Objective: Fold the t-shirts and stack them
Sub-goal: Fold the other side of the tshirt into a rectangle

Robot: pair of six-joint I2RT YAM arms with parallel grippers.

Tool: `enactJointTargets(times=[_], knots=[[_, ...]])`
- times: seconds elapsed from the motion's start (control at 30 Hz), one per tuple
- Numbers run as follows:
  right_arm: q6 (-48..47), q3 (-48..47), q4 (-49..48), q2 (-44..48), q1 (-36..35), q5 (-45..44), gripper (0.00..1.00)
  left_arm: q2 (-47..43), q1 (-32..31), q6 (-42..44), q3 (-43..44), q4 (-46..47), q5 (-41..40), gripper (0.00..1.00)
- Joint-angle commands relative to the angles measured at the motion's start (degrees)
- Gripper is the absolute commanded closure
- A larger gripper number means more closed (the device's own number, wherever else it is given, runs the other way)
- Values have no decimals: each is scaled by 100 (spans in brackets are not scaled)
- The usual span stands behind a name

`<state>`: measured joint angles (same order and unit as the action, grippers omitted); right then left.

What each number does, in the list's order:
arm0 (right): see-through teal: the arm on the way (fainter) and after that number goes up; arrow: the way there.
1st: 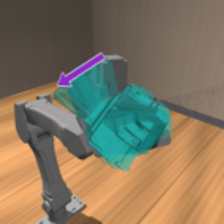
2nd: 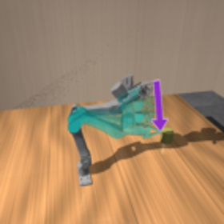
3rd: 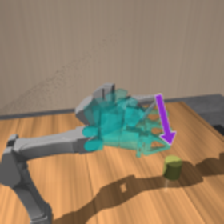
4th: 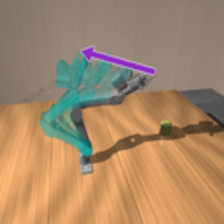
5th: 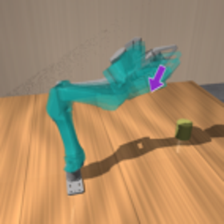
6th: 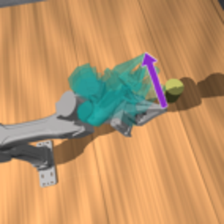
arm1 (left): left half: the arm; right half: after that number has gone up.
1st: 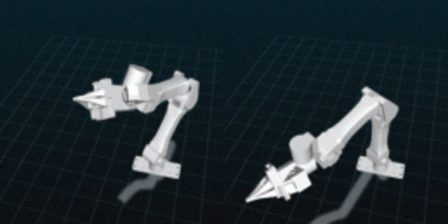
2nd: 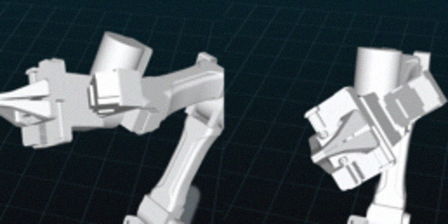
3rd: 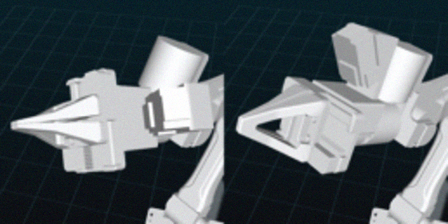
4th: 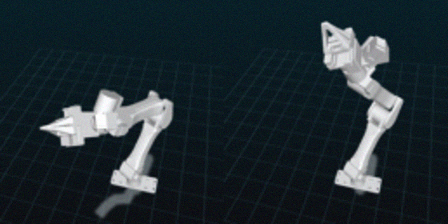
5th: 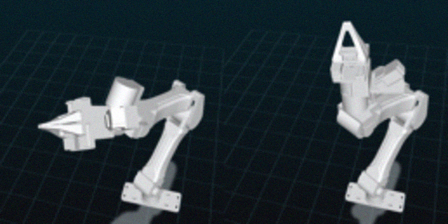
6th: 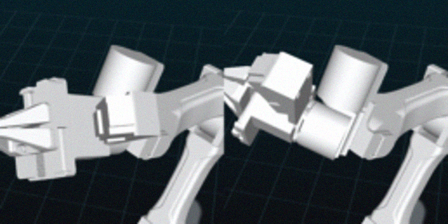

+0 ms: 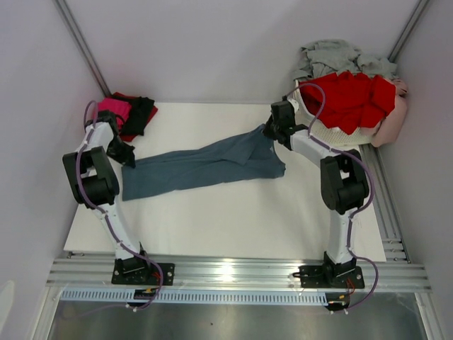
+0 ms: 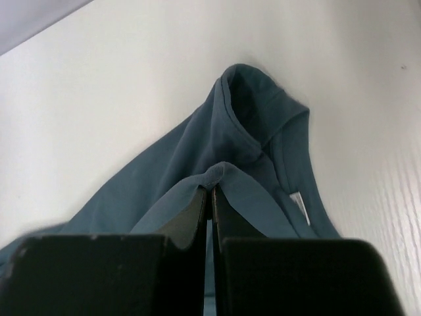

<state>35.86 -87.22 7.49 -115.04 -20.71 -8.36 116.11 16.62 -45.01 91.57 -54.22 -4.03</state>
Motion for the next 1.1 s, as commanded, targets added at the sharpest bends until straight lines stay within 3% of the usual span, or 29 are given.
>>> enactJointTargets(times=[0.0, 0.2, 0.23, 0.3, 0.33, 0.43, 0.57, 0.83, 1.07], knots=[[-280, -558, -107, -298, -30, -149, 100, 209, -27, 19, 580, -89, -46, 99], [-553, -1033, -124, -835, -30, -17, 82, 482, -45, 36, 713, -45, -62, 90], [-632, -1095, -133, -888, -30, 1, 58, 500, -36, 106, 722, -2, -28, 86], [-711, -1270, -63, -1028, -30, -8, 35, 587, -45, 168, 879, -88, -10, 73], [-799, -1306, -63, -1064, -30, -16, 16, 614, -54, 186, 967, -133, -27, 62], [-948, -1236, -195, -1020, -38, -61, 1, 614, -45, 265, 1064, -256, -115, 42], [-1186, -964, -501, -643, -73, 97, 1, 360, -45, 300, 1144, -449, -317, 26], [-1415, -674, 332, 262, -539, -376, 1, -703, -203, 476, 380, -142, -282, 25], [-897, 529, 482, 1026, -654, -280, 1, -1450, -370, 415, -411, 95, -467, 26]])
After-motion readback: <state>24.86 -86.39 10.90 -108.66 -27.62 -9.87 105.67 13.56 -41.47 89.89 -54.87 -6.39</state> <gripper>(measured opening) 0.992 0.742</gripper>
